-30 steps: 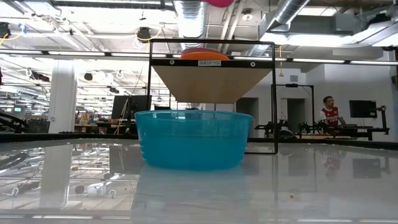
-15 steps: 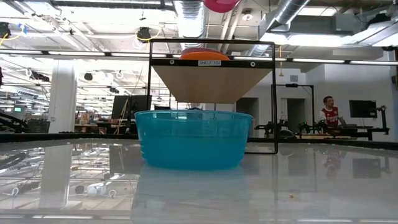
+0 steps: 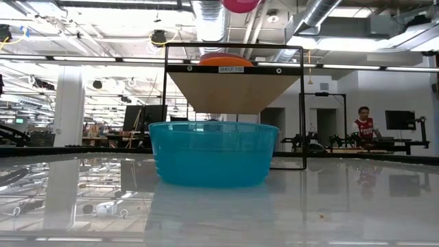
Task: Place and stack bowls onto a shelf
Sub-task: Stack the pink bowl on top of the orange bowl on the shelf
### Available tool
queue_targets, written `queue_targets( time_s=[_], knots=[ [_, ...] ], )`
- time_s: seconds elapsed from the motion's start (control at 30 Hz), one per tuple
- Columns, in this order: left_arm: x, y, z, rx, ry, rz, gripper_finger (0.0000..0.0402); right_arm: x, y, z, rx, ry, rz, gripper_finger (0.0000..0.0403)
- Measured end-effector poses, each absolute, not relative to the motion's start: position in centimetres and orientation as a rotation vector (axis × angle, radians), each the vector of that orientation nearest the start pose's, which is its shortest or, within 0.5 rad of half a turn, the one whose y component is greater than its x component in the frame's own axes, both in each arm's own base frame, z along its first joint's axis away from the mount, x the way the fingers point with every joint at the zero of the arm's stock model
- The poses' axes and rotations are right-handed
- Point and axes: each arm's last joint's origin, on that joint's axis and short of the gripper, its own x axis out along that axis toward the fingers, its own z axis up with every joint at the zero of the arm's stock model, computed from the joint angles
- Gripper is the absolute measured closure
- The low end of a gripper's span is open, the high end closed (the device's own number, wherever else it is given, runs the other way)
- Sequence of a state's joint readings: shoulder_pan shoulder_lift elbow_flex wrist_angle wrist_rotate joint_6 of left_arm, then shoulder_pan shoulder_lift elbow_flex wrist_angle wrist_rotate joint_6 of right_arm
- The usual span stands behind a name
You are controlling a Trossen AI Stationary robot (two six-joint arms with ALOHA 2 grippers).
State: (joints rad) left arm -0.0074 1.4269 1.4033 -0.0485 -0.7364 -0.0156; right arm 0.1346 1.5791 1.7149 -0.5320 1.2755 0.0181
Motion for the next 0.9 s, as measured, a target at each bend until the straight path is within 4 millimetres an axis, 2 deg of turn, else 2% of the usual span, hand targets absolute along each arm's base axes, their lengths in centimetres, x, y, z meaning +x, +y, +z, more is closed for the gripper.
queue_targets(
  time_s=[0.13, 0.5, 0.6, 0.8, 0.9],
  knots=[
    [31.68, 1.88, 41.30, 0.014, 0.061, 0.758, 0.0388, 32.82, 1.46, 43.09, -0.246, 0.309, -1.111, 0.0336],
    [31.66, 1.95, 41.38, 0.012, 0.052, 0.777, 0.0401, 32.96, 1.08, 43.04, -0.206, 0.294, -1.096, 0.0299],
    [31.75, 1.80, 41.43, 0.011, 0.046, 0.744, 0.0401, 33.02, 1.12, 43.05, -0.200, 0.293, -1.077, 0.0259],
    [31.89, 1.64, 41.36, 0.031, 0.056, 0.695, 0.0400, 33.17, 1.18, 42.94, -0.221, 0.317, -1.030, 0.0145],
    [31.92, 1.62, 41.33, 0.057, 0.068, 0.676, 0.0400, 32.84, 1.19, 43.16, -0.261, 0.344, -1.002, 0.0118]
  ],
)
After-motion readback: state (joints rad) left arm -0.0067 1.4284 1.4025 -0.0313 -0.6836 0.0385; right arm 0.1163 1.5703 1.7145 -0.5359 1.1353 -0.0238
